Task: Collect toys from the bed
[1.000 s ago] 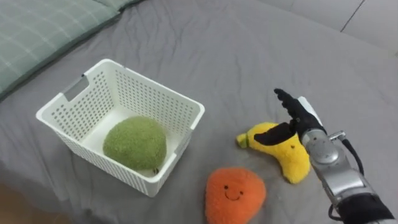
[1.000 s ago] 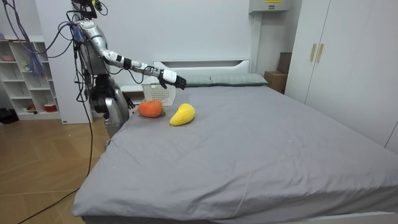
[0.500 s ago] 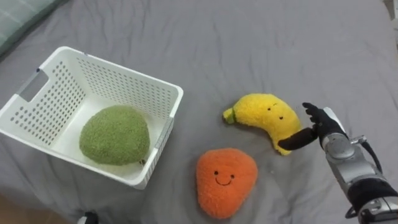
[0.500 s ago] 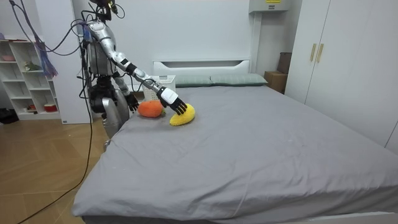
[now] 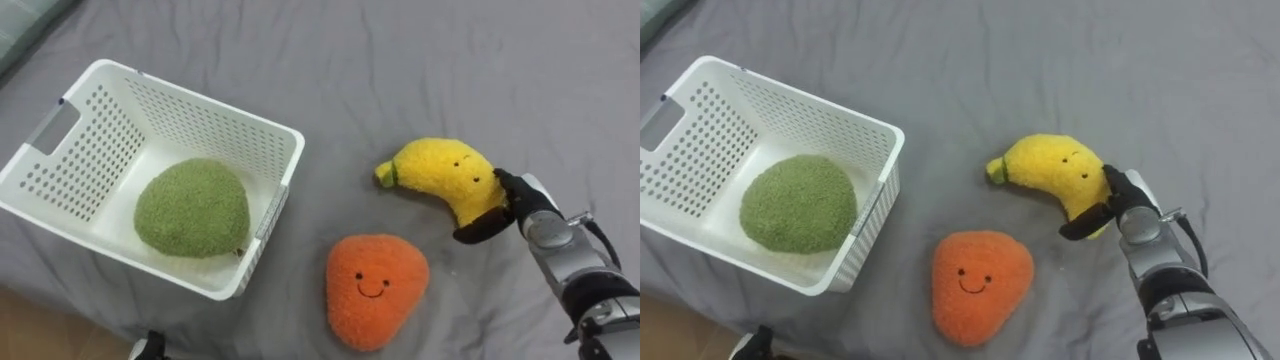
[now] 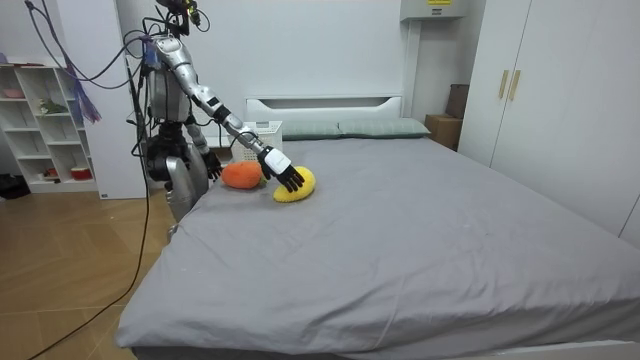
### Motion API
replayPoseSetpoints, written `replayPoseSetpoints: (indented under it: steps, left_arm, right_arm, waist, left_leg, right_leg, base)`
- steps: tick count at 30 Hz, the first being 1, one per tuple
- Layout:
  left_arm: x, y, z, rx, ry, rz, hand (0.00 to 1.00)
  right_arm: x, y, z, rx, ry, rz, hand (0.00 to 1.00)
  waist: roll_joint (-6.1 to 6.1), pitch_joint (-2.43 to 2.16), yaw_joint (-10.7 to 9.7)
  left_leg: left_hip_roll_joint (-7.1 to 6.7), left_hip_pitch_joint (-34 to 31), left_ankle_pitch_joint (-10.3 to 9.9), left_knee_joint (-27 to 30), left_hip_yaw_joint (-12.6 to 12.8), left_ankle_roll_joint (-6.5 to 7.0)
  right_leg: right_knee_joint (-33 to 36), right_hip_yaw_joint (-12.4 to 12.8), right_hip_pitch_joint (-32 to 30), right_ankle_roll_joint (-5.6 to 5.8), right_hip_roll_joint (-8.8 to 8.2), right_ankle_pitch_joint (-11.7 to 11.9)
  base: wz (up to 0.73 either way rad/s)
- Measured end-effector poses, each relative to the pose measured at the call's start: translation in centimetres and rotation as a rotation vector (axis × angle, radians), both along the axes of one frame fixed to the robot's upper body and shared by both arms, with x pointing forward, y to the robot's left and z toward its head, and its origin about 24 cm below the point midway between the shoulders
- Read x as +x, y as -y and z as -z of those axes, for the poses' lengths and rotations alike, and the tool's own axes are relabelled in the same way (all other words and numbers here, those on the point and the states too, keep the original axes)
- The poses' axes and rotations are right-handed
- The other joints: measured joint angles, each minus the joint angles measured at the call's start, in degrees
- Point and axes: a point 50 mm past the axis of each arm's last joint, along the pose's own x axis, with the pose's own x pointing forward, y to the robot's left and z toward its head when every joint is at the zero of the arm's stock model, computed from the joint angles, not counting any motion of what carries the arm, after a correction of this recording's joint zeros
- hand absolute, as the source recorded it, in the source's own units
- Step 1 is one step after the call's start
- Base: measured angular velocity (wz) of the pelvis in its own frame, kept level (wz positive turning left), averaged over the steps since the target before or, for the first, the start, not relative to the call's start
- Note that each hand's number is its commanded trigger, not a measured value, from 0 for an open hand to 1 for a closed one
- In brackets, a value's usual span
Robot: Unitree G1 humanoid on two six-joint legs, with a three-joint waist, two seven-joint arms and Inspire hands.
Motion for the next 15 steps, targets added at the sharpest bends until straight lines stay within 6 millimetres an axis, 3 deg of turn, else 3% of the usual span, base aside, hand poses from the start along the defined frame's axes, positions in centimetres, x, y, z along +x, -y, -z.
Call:
replayPoseSetpoints:
  steps: [15]
  left_arm:
    - [0.42, 0.13, -0.17, 0.014, 0.019, 0.019, 0.0]
  right_arm:
    - [0.43, 0.23, -0.5, -0.05, 0.022, 0.033, 0.0]
  waist:
    - [-0.43, 0.37, 0.2]
  left_leg:
    - [0.0, -1.6, 0.0, -0.1, 0.0, 0.0]
  right_leg:
    - [0.1, 0.0, -1.7, 0.01, 0.02, 0.0]
  base:
    - [0.0]
